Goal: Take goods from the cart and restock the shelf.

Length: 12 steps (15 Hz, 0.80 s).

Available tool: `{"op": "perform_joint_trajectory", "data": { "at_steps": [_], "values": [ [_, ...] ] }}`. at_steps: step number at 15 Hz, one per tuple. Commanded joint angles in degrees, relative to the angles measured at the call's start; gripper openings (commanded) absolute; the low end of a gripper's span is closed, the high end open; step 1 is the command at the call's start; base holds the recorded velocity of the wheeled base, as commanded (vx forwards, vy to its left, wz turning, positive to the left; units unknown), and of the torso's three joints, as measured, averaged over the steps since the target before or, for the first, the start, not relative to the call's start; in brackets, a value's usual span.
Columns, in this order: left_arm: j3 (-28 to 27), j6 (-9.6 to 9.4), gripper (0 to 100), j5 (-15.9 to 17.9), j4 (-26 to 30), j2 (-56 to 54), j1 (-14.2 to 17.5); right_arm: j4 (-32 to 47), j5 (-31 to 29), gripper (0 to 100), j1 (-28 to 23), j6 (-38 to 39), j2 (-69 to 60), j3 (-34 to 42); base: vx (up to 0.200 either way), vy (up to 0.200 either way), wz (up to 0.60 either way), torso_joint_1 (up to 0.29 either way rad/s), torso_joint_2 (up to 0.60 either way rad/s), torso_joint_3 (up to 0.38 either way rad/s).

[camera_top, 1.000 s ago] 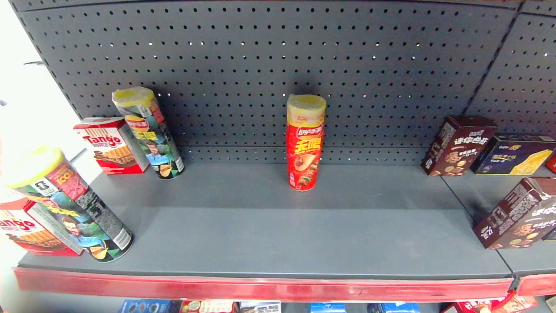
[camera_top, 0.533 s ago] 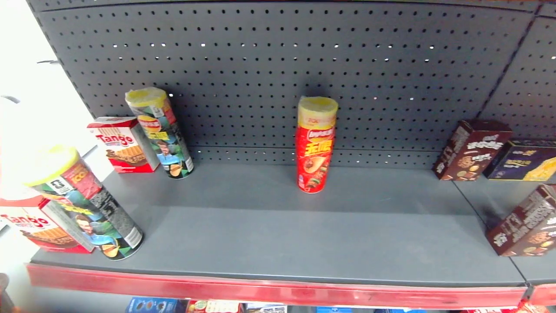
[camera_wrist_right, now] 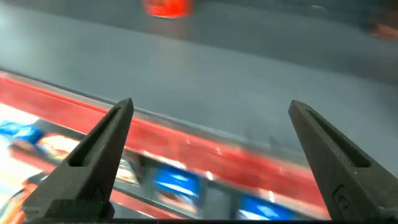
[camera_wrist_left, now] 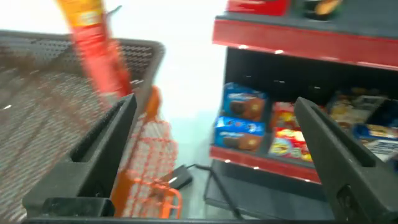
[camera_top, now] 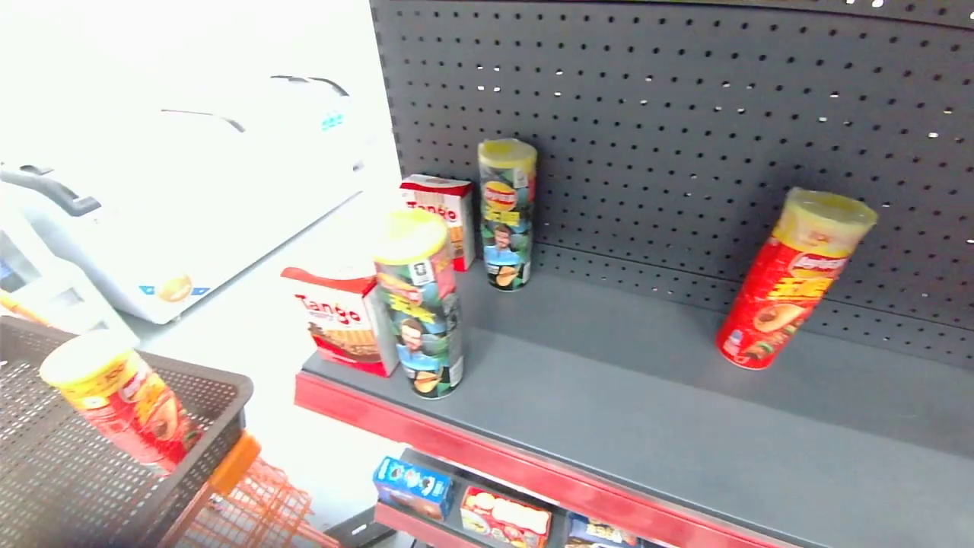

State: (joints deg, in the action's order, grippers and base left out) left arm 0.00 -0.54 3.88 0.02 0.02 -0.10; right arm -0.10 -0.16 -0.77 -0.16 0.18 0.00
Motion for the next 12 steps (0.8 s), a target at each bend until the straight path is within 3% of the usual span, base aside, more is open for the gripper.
{"op": "perform_joint_trajectory", "data": {
  "at_steps": [1,12],
  "values": [
    [0.0,0.01,100,0.0,0.0,0.0,0.0,0.0,0.0,100,0.0,0.1,0.1,0.0,0.0,0.0,0.0,0.0,0.0,0.0],
    [0.0,0.01,100,0.0,0.0,0.0,0.0,0.0,0.0,100,0.0,0.1,0.1,0.0,0.0,0.0,0.0,0.0,0.0,0.0]
  ]
}}
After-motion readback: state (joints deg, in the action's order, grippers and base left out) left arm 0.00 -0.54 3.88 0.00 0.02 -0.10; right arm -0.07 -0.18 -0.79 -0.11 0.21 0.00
